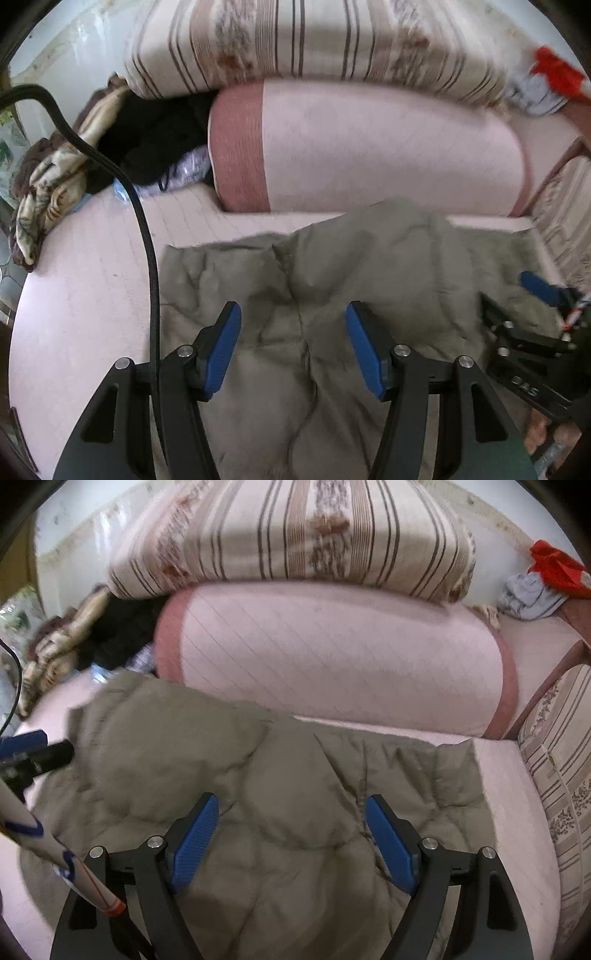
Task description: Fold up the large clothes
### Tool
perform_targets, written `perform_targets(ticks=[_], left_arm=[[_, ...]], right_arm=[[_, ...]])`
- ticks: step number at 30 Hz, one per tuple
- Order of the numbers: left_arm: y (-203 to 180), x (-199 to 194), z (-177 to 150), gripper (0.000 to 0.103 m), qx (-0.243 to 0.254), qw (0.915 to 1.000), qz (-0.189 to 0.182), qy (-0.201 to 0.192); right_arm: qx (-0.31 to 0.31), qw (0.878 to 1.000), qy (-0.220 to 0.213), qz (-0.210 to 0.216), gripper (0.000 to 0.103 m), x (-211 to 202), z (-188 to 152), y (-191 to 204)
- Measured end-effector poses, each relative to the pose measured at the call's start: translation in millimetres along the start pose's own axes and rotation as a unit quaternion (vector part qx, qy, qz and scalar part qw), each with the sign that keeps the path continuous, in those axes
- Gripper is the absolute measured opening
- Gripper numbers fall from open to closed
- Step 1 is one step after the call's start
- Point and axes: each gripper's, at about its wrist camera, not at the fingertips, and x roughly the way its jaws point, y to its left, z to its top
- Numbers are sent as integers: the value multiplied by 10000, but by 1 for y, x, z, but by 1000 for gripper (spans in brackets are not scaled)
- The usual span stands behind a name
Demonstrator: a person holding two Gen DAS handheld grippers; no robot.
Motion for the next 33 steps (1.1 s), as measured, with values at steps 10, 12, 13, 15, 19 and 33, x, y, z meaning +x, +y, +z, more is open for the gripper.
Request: perform_targets(ticks=[10,12,13,15,19,33], left_arm=[[25,86,10,62,-319,9985,369,239],[22,93,10,62,-295,9984,432,210],[22,97,11,63,-298,9983,451,197],[23,105,14,63,-336,9983,431,193],[28,116,15,65,-518,9980,316,174],[26,127,9,68,-586,9972,450,91]], right_arm=[[528,9976,413,191,91,72,0,-26],[538,9974,459,155,93,82,2,-26],[536,9974,462,139,93,85,3,-26],[558,9972,475,125,94,94,6,-26],[713,9961,476,228,96,106,4,-30],[748,9965,298,205,97,114,2,-29]])
